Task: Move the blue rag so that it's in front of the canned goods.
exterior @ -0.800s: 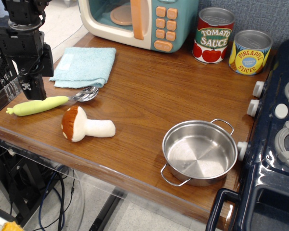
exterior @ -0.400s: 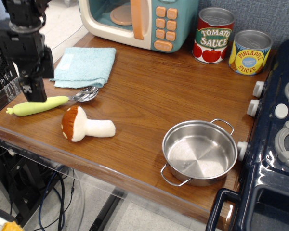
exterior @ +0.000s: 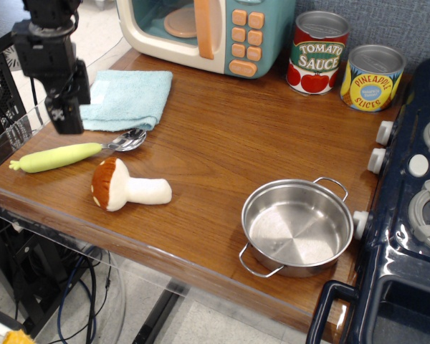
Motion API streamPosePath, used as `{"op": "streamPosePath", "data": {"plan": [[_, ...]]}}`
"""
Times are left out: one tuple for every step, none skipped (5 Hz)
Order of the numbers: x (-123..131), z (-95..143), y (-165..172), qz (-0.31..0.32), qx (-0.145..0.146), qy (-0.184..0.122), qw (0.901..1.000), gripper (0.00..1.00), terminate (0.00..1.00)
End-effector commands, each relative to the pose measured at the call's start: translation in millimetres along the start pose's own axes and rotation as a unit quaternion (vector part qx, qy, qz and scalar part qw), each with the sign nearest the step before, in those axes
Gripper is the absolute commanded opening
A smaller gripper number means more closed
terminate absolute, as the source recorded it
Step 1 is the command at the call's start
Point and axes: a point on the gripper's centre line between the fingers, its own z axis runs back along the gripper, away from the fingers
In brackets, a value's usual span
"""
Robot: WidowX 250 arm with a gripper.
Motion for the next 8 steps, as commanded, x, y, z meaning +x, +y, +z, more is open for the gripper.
{"op": "streamPosePath", "data": {"plan": [[-15.3, 13.6, -45.0, -0.017, -0.034, 0.009, 0.9992, 1.00, 0.00], [-23.2, 7.4, -61.2, -0.026, -0.037, 0.007, 0.9989, 1.00, 0.00], [-30.9, -3.8, -74.6, -0.033, -0.040, 0.018, 0.9985, 1.00, 0.00], [-36.9, -13.8, -80.4, -0.027, -0.042, 0.023, 0.9985, 1.00, 0.00], [-43.4, -30.4, -78.6, -0.026, -0.043, 0.028, 0.9984, 1.00, 0.00], [-57.0, -31.7, -71.0, -0.037, -0.046, 0.031, 0.9978, 1.00, 0.00], [-80.1, -28.5, -57.4, -0.050, -0.044, 0.041, 0.9969, 1.00, 0.00], [-110.3, -23.4, -44.0, -0.070, -0.045, 0.048, 0.9954, 1.00, 0.00]]}}
